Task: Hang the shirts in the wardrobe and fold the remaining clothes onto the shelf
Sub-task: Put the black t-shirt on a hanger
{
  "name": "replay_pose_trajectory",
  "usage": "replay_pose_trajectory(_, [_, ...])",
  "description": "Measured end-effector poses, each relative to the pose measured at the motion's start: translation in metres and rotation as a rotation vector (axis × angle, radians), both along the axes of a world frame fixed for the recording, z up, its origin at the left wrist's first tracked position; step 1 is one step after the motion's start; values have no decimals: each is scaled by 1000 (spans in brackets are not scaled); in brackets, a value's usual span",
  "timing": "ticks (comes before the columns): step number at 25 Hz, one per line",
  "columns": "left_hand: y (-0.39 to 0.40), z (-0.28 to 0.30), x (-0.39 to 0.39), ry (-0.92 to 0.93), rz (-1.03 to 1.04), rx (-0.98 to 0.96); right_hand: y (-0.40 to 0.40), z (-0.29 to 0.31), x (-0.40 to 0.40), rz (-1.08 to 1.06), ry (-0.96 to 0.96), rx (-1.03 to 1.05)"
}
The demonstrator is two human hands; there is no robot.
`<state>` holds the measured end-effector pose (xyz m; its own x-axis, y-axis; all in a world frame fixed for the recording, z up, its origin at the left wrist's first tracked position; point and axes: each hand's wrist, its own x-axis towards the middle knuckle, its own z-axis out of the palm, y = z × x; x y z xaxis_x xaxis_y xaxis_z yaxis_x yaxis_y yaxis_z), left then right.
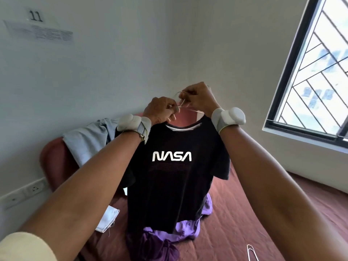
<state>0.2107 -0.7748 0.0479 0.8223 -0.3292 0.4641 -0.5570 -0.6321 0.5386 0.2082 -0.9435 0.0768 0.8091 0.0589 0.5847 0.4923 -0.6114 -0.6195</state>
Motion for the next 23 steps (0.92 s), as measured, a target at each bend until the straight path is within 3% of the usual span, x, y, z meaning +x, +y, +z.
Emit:
replay_pose_trajectory(4, [38, -7, 8, 165, 15, 323, -14, -16, 4, -112, 54, 91])
replay_pose_trajectory(6, [51, -20, 15, 190, 93, 366, -18, -27, 8, -130, 101, 133])
replay_pose_trajectory(11, [44, -33, 5, 184, -4, 247, -31, -45, 7, -364, -29, -281])
replay_pose_trajectory(15, [22, -39, 8, 15, 221, 287, -35, -52, 2, -478, 13, -367])
replay_pose_trajectory(18, [0, -47, -1, -276, 445, 591, -32, -53, 0, -557, 17, -438])
replay_pose_trajectory(20, [-10, -51, -10, -454, 495, 807, -34, -49, -3, -607, 12, -441])
replay_pose_trajectory(22, [-11, -55, -12, -583, 471, 805, -36, -47, -4, -643, 16, -451])
replay_pose_trajectory(23, [-9, -53, -11, -544, 434, 769, -37, -46, -4, -655, 14, -439])
